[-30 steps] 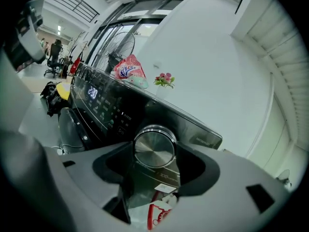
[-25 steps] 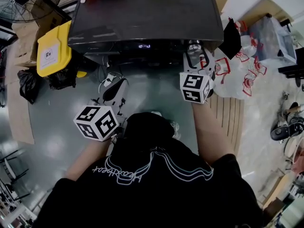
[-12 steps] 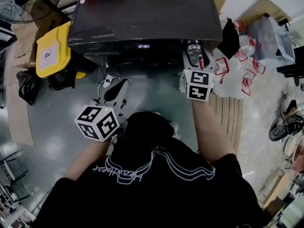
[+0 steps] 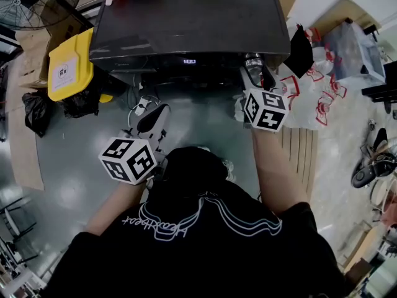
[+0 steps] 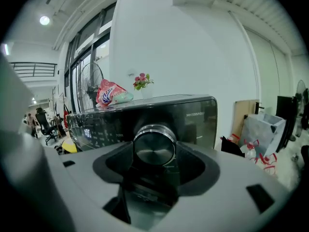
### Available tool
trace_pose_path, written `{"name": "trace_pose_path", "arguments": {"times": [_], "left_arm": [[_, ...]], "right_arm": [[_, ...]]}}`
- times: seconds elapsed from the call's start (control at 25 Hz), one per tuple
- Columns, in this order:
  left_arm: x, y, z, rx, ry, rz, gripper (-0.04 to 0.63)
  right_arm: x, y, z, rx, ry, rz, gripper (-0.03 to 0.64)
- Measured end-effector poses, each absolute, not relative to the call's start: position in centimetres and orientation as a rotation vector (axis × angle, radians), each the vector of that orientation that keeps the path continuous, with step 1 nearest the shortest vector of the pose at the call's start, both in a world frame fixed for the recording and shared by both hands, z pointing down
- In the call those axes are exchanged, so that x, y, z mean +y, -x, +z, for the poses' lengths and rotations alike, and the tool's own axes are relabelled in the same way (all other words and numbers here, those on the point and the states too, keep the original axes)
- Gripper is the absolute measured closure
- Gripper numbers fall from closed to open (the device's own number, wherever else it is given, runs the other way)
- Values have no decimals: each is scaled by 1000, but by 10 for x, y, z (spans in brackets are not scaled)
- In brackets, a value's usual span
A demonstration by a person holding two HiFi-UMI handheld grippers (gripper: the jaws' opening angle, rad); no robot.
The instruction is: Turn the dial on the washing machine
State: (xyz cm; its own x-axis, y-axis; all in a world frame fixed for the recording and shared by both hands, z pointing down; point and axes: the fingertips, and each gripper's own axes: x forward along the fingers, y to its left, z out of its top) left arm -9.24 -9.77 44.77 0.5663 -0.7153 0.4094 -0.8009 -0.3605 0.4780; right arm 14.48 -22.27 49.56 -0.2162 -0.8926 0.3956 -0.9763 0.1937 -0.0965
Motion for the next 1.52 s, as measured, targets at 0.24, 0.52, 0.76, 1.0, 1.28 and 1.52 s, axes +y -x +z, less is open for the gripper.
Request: {"name": "trace_pose_path", "arguments": {"times": [0.24, 0.52, 0.76, 1.0, 1.28, 1.52], "left_arm": [[-96, 91, 447, -1208, -2154, 169, 589], [-95, 93, 444, -1214, -2152, 175, 589], [-96, 89, 442, -1209, -2155, 174, 589], [-95, 84, 439, -1180, -2167, 181, 589], [-97, 81, 425, -1163, -2195, 181, 589], [-98, 82, 402, -1154, -2234, 178, 589]], "right_arm": [[-222, -147, 496, -2272, -1812, 621, 337], [-221, -148, 498, -2377, -1842, 958, 337], [-222, -148, 498, -2422, -1833, 1135, 336], [-222, -148, 499, -2420, -1799, 1133, 334], [-215, -153, 480, -2414, -1759, 890, 343], [-183, -130, 424, -2507, -1515, 579, 394]]}}
